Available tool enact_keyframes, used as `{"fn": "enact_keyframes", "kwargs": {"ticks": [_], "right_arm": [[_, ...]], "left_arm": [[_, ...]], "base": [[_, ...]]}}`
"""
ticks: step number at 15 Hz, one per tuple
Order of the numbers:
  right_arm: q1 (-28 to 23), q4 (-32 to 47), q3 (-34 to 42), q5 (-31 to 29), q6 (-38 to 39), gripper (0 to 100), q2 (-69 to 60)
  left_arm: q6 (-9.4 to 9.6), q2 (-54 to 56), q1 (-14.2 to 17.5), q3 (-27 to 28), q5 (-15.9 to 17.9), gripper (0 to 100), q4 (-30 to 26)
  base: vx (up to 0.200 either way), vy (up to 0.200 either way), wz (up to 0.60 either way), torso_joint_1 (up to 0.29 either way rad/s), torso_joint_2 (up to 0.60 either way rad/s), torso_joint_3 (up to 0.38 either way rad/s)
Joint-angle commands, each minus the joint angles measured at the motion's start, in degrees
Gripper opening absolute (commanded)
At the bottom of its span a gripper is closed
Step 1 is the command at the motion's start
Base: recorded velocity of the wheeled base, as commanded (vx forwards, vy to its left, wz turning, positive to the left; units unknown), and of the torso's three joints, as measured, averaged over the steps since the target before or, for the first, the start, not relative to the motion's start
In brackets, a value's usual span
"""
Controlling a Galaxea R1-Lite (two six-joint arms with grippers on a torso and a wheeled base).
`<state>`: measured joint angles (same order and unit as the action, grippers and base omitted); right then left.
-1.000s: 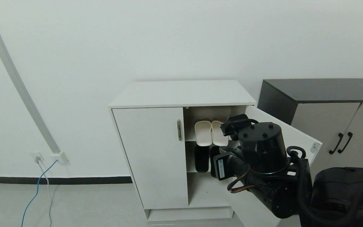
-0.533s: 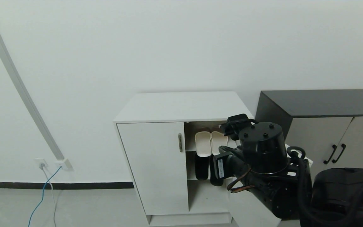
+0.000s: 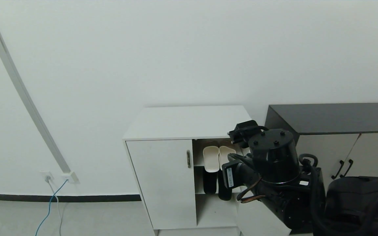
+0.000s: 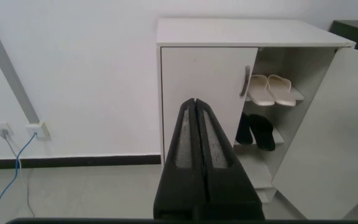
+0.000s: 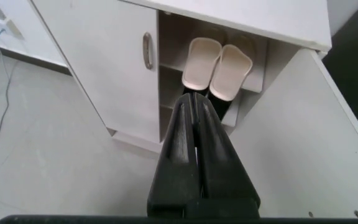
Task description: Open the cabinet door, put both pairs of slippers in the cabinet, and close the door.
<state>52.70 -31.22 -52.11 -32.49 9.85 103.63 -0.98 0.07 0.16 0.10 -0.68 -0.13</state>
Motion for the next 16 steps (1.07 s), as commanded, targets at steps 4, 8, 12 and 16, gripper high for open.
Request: {"fn": "enact_keyframes", "kwargs": {"ticks": [4,8,12,16], "right_arm": [[-0.1,0.1,0.3,0.0,0.0,0,0.1],[-0.6,0.0,0.3,0.0,-0.2,0,0.5],[-1.2,-1.3,1.4,0.0,-1.5,0,1.1],[-1.4,-2.2,1.8,0.0,-1.8,0,1.2]], "left_arm": [[0.01,-0.1,0.0,0.0,0.0,0,0.0],[0.01,-0.1,0.0,0.0,0.0,0,0.0],[0.01,-0.1,0.0,0.0,-0.1,0,0.0],[0.1,-0.1,0.0,0.0,0.0,0,0.0]], "base": [[0.0,0.0,-0.45,0.024,0.0,-0.015],[0.0,0.0,-0.6,0.001,0.0,0.002],[0.0,0.0,-0.15,0.004,0.0,-0.001],[-0.05,0.0,0.0,0.001,0.0,-0.001]]}}
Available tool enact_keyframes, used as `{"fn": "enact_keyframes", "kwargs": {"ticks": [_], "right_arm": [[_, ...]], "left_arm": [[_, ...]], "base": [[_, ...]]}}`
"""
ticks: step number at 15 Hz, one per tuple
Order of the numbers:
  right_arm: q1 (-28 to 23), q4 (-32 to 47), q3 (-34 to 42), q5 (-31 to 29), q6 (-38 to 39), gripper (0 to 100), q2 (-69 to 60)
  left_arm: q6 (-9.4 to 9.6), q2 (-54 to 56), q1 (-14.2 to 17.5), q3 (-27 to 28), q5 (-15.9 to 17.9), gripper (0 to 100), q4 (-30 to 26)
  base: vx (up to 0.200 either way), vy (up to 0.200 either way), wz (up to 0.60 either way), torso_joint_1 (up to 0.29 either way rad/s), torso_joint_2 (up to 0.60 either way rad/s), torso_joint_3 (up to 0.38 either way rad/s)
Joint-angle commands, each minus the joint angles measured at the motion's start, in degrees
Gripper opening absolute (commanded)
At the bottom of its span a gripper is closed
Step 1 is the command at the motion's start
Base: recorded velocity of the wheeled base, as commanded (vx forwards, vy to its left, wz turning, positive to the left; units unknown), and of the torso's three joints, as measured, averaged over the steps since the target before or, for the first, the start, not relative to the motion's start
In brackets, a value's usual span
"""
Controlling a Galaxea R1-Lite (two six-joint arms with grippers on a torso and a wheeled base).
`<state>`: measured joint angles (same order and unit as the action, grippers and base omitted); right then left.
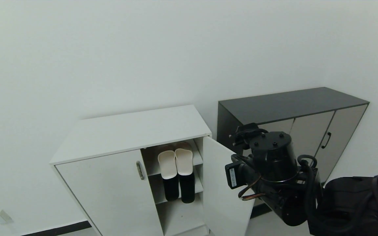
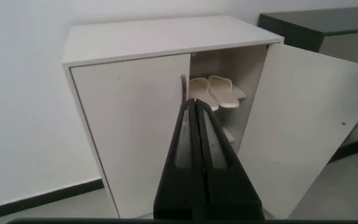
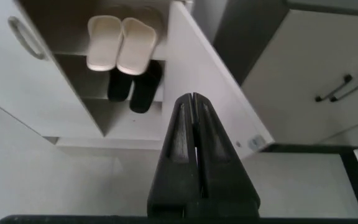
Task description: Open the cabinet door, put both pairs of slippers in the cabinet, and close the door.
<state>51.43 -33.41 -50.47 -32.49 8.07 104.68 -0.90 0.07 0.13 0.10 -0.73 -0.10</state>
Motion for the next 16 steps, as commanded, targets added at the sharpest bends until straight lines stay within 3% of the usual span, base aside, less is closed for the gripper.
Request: {"fn": "enact_keyframes", "kwargs": {"ticks": [1,3,7,16], "right_arm": [[-0.1,-0.2,0.2,0.0,0.0,0,0.3],[-0.4,-0.2,0.1,0.0,0.0,0,0.6],[-3.4,-1.2,-0.2,1.9,-0.3,0,1.7],[-17.9,-4.6,-7.7,7.2,-0.2,0,9.7]], "left_arm": [[-0.06,-0.1,0.0,0.0,-0.1,0,0.0],[-0.06,-0.1,0.0,0.0,-0.1,0,0.0],[-0.06,-0.1,0.0,0.0,-0.1,0,0.0],[-0.06,-0.1,0.0,0.0,-0.1,0,0.0]], "base": [[-0.2,0.0,0.0,-0.007,0.0,0.002],[-0.2,0.0,0.0,-0.005,0.0,-0.002],[0.0,0.0,0.0,0.0,0.0,0.0],[0.0,0.0,0.0,0.0,0.0,0.0]]}}
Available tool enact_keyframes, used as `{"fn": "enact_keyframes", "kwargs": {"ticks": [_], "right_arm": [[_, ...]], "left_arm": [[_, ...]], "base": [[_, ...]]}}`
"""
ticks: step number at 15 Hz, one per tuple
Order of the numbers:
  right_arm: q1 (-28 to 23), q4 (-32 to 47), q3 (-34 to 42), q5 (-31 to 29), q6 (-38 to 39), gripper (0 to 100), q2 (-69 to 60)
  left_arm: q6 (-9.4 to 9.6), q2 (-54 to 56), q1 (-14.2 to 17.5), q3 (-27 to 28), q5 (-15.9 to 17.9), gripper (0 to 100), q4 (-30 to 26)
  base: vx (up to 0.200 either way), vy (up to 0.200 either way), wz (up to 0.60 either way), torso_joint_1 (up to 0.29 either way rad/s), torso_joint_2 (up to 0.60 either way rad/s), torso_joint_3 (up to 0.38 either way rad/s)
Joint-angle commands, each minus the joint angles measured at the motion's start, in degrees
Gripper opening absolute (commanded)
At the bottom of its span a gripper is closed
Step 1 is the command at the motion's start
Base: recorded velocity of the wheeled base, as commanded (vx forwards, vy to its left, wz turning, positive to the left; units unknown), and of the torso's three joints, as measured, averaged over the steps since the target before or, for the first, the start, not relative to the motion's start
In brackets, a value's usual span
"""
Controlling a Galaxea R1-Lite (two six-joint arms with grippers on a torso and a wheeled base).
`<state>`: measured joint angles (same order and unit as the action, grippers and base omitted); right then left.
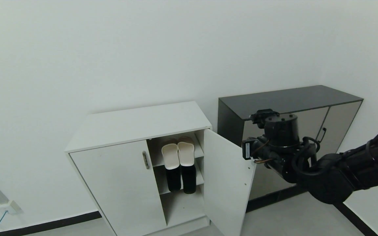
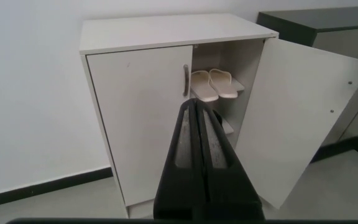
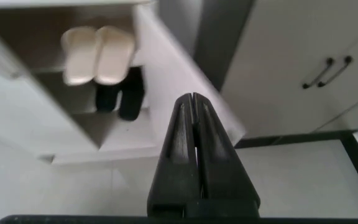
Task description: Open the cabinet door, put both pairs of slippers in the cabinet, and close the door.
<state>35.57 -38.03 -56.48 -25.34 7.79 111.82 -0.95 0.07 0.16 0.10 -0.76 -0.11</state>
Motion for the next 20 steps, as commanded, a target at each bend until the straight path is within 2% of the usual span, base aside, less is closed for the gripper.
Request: {"fn": "enact_keyframes", "kwargs": {"ticks": [1,4,8,20], "right_arm": [[-3.3,0.0,-2.8,0.9,0.2,0,3.8],[-7.0,0.0,-5.1,2.4,0.4,0,6.8],[-9.2,0.1,-6.5,3.8,0.5,0,10.1],[-8.3,0.3,-7.9,5.8,2.8,0,15.0]], "left_arm": [[-0.02,-0.1,0.0,0.0,0.0,0,0.0],[0.07,-0.1,0.0,0.0,0.1,0,-0.1],[0.07,-0.1,0.0,0.0,0.1,0,-0.1],[-0.1,-0.1,0.0,0.0,0.0,0,-0.1]], "base": [[0.0,0.0,0.0,0.0,0.0,0.0],[0.0,0.0,0.0,0.0,0.0,0.0],[0.0,0.0,0.0,0.0,0.0,0.0],[0.0,0.0,0.0,0.0,0.0,0.0]]}}
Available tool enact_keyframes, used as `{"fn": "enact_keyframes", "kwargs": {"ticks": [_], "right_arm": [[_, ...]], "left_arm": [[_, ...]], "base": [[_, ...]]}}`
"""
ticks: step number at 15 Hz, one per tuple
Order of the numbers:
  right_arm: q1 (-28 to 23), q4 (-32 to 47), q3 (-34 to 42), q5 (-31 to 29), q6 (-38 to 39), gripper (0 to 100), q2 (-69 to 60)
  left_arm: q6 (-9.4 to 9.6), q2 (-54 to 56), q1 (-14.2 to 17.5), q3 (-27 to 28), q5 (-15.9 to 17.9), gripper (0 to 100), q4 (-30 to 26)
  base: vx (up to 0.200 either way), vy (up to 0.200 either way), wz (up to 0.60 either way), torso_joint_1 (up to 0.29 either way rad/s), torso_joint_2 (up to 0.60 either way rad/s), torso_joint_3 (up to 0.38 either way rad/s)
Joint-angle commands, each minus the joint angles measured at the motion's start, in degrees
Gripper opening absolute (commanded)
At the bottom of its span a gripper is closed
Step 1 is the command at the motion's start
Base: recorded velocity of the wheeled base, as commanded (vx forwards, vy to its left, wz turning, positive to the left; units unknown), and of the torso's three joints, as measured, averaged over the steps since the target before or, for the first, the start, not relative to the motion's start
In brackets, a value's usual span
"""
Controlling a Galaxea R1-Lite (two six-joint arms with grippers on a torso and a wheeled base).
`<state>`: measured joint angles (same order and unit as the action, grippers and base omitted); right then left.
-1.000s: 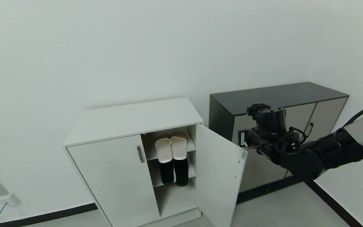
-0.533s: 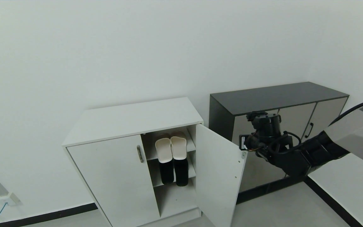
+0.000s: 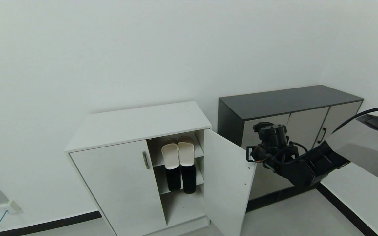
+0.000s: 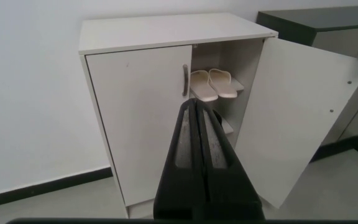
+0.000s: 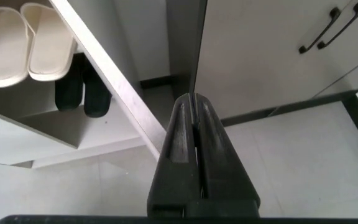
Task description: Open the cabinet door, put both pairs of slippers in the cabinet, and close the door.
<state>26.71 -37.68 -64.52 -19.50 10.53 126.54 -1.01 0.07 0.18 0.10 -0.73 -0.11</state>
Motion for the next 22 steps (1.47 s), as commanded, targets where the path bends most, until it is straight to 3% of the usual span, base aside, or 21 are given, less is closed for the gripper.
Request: {"fn": "enact_keyframes", "kwargs": {"ticks": [1,15,20,22], "right_arm": [[0.8,0.0,0.5,0.0,0.0,0,0.3],[13.8,-0.3,8.9,-0.4,1.2,0,-7.4],[14.3,-0.4,10.7,-0.3,0.1,0,-10.2],[14.7,-0.5,11.4,-0.1,-0.3,0,-10.2]], "left_arm": [[-0.04,-0.1,0.0,0.0,-0.1,0,0.0],[-0.04,-0.1,0.0,0.0,-0.1,0,0.0],[-0.04,-0.1,0.0,0.0,-0.1,0,0.0],[-0.04,-0.1,0.0,0.0,-0.1,0,0.0]], "base": [[0.0,0.0,0.0,0.0,0.0,0.0],[0.0,0.0,0.0,0.0,0.0,0.0],[0.0,0.0,0.0,0.0,0.0,0.0],[0.0,0.0,0.6,0.005,0.0,0.005]]}}
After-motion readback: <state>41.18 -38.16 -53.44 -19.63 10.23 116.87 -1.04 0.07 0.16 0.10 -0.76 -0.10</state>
